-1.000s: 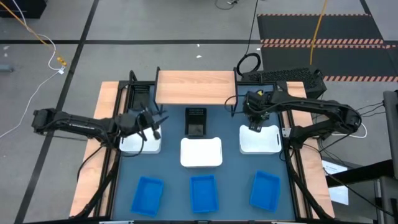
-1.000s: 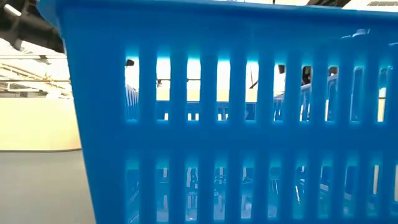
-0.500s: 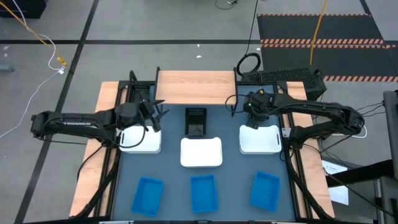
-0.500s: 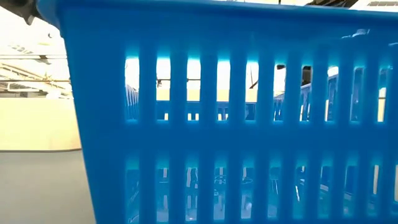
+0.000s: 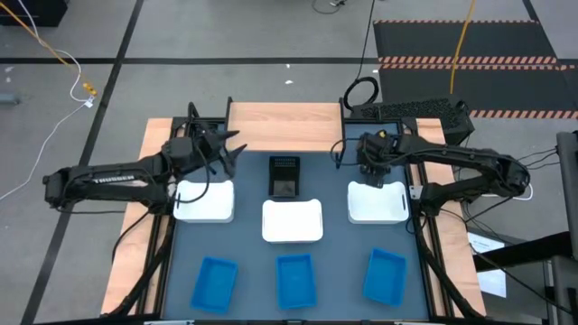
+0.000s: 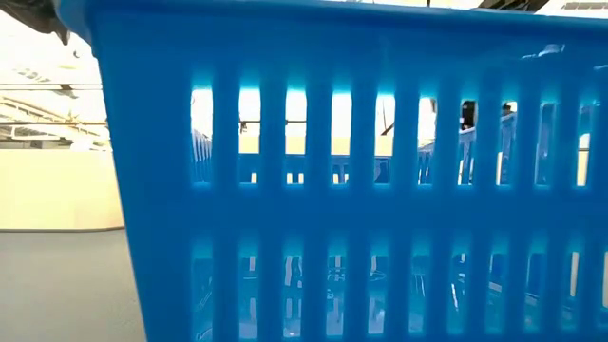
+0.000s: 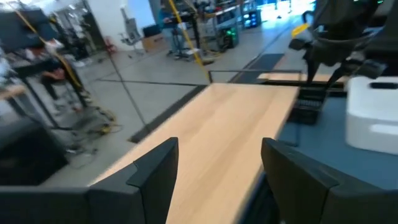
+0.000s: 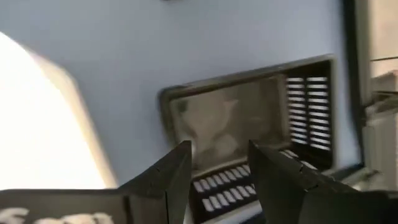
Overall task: Stack baskets on shelf by color
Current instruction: Put the black bin on the shelf
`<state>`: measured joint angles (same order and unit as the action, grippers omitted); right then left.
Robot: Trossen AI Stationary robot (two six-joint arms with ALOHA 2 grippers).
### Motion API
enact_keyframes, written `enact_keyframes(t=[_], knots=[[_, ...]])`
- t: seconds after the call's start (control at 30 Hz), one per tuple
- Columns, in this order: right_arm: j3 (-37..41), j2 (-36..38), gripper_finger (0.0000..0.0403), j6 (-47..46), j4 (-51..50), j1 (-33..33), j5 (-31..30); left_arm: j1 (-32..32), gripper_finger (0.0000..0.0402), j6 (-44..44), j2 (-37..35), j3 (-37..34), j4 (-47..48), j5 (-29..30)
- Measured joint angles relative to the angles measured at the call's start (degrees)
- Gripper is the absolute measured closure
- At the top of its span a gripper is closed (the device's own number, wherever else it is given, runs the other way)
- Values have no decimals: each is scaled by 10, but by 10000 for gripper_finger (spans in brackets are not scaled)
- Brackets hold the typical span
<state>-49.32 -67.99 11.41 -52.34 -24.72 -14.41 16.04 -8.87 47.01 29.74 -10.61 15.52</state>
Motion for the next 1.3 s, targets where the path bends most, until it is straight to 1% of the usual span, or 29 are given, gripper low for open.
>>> enact_keyframes(t=[0.1, 0.33, 0.57, 0.77, 0.83, 0.93, 1.13, 1.3], knots=[[0, 0, 252, 14, 3, -9, 36, 4, 169, 20, 13, 0, 0, -7], [24, 0, 252, 41, 21, -42, 87, 4, 169, 28, 53, -1, 6, -7], [58, 0, 252, 34, 31, -57, 87, 4, 169, 13, 92, -1, 6, -7], [86, -1, 252, 27, 65, -57, 84, 4, 169, 11, 100, -1, 7, -7], [86, -1, 255, 21, 71, -57, 70, 4, 169, 8, 100, -1, 12, -7], [86, -1, 271, 18, 69, -59, 67, 4, 169, 4, 95, -1, 20, -6], [85, -14, 336, 20, 69, -61, 70, 4, 169, -1, 95, -1, 17, -5], [85, -25, 371, 21, 69, -61, 71, 4, 170, -11, 95, -1, 18, -5]])
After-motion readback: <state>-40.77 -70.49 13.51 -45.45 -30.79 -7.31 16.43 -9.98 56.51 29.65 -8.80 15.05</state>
